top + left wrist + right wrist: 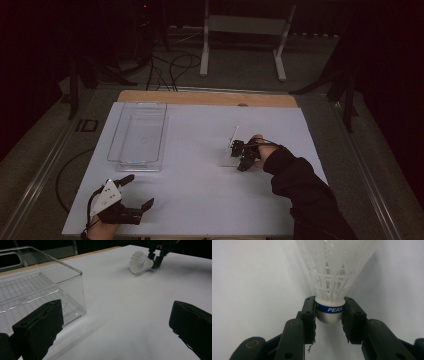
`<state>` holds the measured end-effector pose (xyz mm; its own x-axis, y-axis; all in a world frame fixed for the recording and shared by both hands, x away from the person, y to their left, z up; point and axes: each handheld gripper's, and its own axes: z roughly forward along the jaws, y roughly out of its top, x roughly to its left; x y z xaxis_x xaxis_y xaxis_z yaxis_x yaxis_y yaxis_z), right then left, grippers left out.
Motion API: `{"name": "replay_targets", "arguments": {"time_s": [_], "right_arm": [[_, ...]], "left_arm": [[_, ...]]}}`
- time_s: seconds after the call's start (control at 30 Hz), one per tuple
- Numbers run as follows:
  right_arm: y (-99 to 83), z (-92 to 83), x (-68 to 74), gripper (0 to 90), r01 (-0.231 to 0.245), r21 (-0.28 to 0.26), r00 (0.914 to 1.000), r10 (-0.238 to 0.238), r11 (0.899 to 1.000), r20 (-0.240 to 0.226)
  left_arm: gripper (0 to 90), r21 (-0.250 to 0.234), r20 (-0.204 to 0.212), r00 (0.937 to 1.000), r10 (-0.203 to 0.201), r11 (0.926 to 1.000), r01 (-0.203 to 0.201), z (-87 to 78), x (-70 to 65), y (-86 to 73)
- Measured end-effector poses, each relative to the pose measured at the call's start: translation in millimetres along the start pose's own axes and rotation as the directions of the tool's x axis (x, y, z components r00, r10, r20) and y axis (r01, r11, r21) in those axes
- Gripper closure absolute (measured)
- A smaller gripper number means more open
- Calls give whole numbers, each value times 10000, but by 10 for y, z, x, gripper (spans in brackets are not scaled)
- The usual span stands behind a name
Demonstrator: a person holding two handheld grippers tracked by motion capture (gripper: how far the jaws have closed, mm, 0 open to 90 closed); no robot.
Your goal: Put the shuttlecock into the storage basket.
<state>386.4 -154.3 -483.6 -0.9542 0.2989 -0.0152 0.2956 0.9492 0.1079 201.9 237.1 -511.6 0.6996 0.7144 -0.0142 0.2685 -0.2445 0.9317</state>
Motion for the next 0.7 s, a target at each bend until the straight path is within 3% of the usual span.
{"name": "replay_targets", "arguments": {"time_s": [0.2, 0.47, 0.53, 0.7], "right_arm": [[-21, -28, 145, 658, 676, 50, 9977, -676, 9977, 33], [-44, -66, 270, 658, 1029, 229, 9947, -1031, 9944, 60], [-63, -75, 302, 658, 1321, -2, 9912, -1321, 9912, -12], [-88, -100, 345, 658, 1236, -43, 9923, -1237, 9923, -36]], "left_arm": [[2, 24, -2, 10000, -15, 10000, 15, 7, 0, -1], [2, 96, -11, 10000, -28, 9999, 28, 10, 1, -3], [2, 137, -30, 10000, -58, 9999, 58, 8, 2, -3], [2, 85, -47, 10000, -64, 9999, 65, 3, -1, 0]]}}
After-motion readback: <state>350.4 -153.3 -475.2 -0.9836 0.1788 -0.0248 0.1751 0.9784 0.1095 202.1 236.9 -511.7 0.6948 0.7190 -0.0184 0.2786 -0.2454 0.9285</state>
